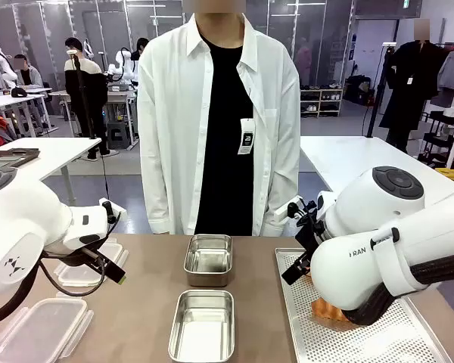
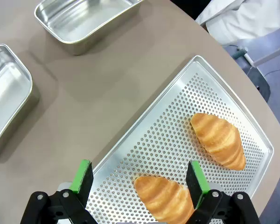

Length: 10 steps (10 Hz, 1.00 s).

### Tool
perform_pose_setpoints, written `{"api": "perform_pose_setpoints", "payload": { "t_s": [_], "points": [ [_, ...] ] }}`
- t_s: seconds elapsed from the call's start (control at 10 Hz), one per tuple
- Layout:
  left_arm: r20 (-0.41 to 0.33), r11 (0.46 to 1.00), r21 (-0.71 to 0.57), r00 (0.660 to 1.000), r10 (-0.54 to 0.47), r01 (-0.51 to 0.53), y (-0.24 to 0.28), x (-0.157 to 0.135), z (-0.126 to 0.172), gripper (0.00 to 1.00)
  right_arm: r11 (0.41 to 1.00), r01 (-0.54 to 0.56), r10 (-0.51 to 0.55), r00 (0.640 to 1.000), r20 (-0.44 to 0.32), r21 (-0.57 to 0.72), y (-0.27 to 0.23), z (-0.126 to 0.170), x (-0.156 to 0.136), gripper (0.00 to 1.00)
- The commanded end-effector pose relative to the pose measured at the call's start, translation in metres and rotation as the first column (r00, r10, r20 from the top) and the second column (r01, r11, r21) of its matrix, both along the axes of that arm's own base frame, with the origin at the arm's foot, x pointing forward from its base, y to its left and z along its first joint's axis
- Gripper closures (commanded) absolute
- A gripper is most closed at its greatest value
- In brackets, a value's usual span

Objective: Place the bread into the airtight container.
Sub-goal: Pick up a Butter Roll and place it into an empty Airtight Container.

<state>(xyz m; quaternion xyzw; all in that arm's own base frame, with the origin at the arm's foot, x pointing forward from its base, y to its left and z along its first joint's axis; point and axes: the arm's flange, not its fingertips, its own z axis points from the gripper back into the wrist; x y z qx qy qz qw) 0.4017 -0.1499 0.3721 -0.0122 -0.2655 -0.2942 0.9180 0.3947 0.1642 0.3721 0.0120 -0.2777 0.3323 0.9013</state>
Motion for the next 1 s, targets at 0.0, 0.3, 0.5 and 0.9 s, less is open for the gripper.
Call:
{"api": "perform_pose_setpoints", "payload": {
  "t_s": [0.0, 0.3, 0.5, 0.9],
  "points": [
    [0.000, 1.000, 0.000, 1.000, -0.001, 0.001, -0.0003, -0.0001, 0.0000, 0.00, 1.000, 0.000, 0.000, 1.000, 0.000, 0.000, 0.0000, 0.0000, 0.0000, 0.00],
    [0.000, 1.000, 0.000, 1.000, -0.001, 0.001, -0.0003, -0.0001, 0.0000, 0.00, 1.000, 0.000, 0.000, 1.000, 0.000, 0.000, 0.0000, 0.0000, 0.0000, 0.00],
    [0.000, 1.000, 0.000, 1.000, -0.001, 0.001, -0.0003, -0.0001, 0.0000, 0.00, 1.000, 0.000, 0.000, 1.000, 0.000, 0.000, 0.0000, 0.0000, 0.0000, 0.00],
    [0.000, 1.000, 0.000, 1.000, -0.001, 0.001, -0.0003, -0.0001, 0.0000, 0.00, 1.000, 0.000, 0.000, 1.000, 0.000, 0.000, 0.0000, 0.0000, 0.0000, 0.00]
  ]
}}
